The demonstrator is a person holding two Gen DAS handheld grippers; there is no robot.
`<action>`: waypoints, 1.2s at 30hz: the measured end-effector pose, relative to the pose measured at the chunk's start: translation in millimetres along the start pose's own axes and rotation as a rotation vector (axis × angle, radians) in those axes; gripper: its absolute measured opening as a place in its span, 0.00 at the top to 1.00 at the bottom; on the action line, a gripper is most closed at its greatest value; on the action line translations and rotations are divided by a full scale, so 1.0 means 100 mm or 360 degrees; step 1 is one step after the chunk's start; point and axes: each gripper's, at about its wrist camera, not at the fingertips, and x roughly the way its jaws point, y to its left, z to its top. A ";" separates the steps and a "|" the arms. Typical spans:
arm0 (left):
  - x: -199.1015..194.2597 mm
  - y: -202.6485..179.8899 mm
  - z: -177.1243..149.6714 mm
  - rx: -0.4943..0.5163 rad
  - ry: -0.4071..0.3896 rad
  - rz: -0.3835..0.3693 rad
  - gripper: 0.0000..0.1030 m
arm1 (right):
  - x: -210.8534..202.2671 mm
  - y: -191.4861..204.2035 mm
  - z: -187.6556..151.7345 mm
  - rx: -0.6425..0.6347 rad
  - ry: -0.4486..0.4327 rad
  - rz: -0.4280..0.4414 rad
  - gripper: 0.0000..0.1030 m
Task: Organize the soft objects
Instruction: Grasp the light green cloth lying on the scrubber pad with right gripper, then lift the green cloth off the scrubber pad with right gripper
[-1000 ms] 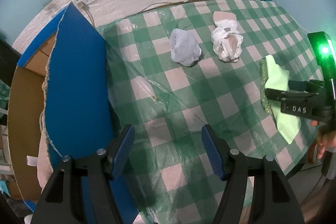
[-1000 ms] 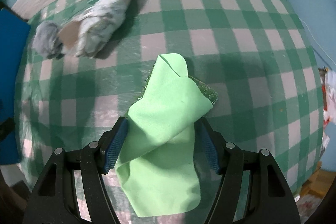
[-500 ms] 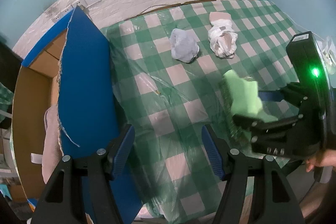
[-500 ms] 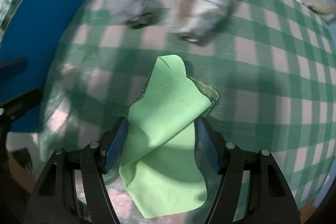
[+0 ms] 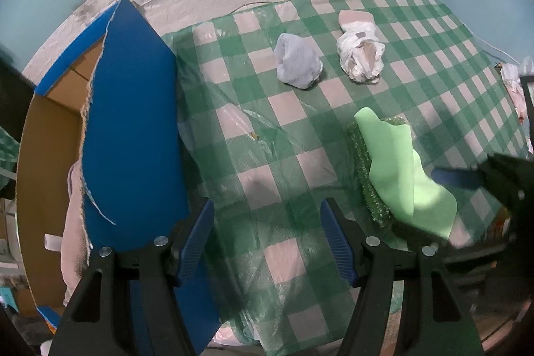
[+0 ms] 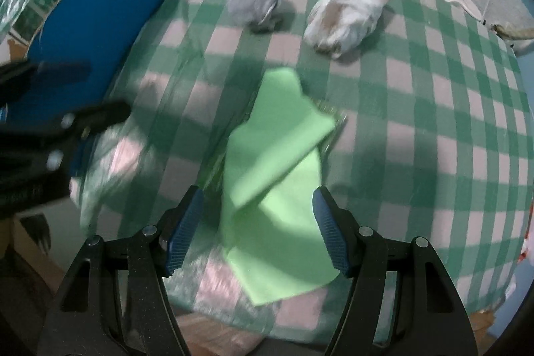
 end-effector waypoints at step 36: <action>0.14 -0.14 0.00 0.0014 0.0060 0.0012 0.31 | -0.43 -0.36 -0.17 0.0219 -0.0131 0.0150 0.79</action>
